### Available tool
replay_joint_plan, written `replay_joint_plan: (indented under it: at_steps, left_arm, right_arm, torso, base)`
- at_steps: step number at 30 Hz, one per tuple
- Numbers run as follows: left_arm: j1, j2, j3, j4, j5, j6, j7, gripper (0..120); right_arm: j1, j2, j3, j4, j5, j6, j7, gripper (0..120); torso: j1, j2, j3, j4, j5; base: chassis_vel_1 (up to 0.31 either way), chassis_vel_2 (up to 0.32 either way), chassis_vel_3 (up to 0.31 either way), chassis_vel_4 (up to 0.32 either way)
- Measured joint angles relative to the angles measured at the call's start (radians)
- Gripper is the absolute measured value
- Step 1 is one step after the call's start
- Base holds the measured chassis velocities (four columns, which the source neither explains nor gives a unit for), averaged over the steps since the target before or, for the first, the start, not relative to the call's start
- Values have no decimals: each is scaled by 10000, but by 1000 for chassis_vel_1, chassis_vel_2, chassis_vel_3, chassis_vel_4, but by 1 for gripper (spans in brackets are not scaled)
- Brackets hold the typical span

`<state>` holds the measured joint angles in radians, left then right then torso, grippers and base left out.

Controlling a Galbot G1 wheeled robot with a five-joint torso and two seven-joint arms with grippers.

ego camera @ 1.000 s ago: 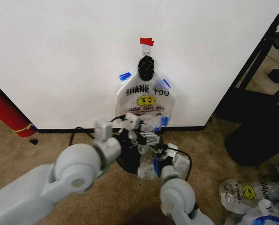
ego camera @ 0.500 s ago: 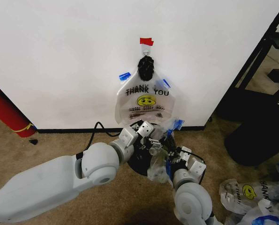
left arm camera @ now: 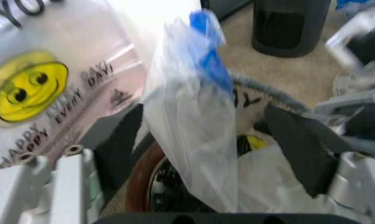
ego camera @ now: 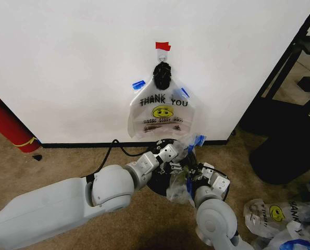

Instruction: Pick up the garbage bag from the wall and place it over the trash bin.

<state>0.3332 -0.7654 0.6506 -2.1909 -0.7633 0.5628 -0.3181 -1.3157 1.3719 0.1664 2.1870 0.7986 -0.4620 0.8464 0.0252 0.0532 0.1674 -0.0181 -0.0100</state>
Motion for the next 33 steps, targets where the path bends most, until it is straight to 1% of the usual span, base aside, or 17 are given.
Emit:
replay_joint_plan:
  at_steps: [2,3,5,6,7,12,14,15,20,21,22,26,27,28,30,33]
  left_arm:
    - [-51,-52,134,151,-34,-2,6,69]
    - [-76,-70,203,200,-59,-3,28,63]
    - [-141,-94,348,264,-87,-3,84,57]
    - [-179,-110,434,309,-87,-3,99,52]
    - [-179,-110,434,309,-87,-3,99,52]
    - [-281,-150,740,487,-49,-22,172,44]
    - [-284,-149,760,494,-37,-26,187,44]
    - [-292,-148,801,510,-3,-29,211,36]
    - [-323,-231,950,760,253,17,206,28]
    - [-331,-245,974,802,304,76,156,23]
    - [-331,-245,974,802,304,76,156,23]
    - [-295,-294,995,869,208,126,-191,11]
    - [-270,-302,966,865,109,90,-244,4]
    - [-248,-305,923,852,22,46,-281,1]
    - [-213,-307,837,812,-145,-8,-336,0]
    - [-4,-271,435,566,-815,-80,-599,0]
  right_arm:
    - [-2,-53,11,18,37,-1,8,0]
    - [3,-75,15,19,59,-4,23,0]
    - [37,-120,25,19,135,-10,63,0]
    - [60,-140,30,24,182,-13,80,0]
    - [60,-140,30,24,182,-13,80,0]
    - [155,-228,54,90,375,-44,159,0]
    - [162,-236,54,91,385,-46,163,0]
    - [171,-250,54,92,401,-47,171,0]
    - [193,-266,60,130,514,-50,212,0]
    - [193,-265,60,132,525,-51,221,0]
    - [193,-265,60,132,525,-51,221,0]
    - [181,-278,77,132,544,-51,233,0]
    - [179,-295,92,132,550,-51,233,0]
    - [179,-308,102,130,553,-51,234,0]
    - [180,-317,115,123,559,-51,234,0]
    - [196,-317,179,74,641,-50,238,0]
  torso:
    - [0,0,0,0,0]
    - [0,0,0,0,0]
    - [0,0,0,-1,1]
    - [0,0,0,0,1]
    - [0,0,0,0,1]
    - [0,0,0,0,0]
    - [0,0,0,0,0]
    - [0,0,0,0,0]
    - [0,0,0,0,0]
    - [0,0,0,0,0]
    - [0,0,0,0,0]
    - [0,0,0,0,0]
    - [0,0,0,0,0]
    - [0,0,0,0,-1]
    - [0,0,0,-1,-1]
    - [0,0,0,-1,0]
  base:
    - [0,0,0,0]
    - [0,0,0,0]
    - [0,0,0,0]
    - [0,0,0,0]
    - [0,0,0,0]
    - [0,0,0,0]
    - [0,0,0,0]
    - [0,0,0,0]
    - [0,0,0,0]
    - [0,0,0,0]
    - [0,0,0,0]
    - [0,0,0,0]
    - [0,0,0,0]
    - [0,0,0,0]
    - [0,0,0,0]
    - [0,0,0,0]
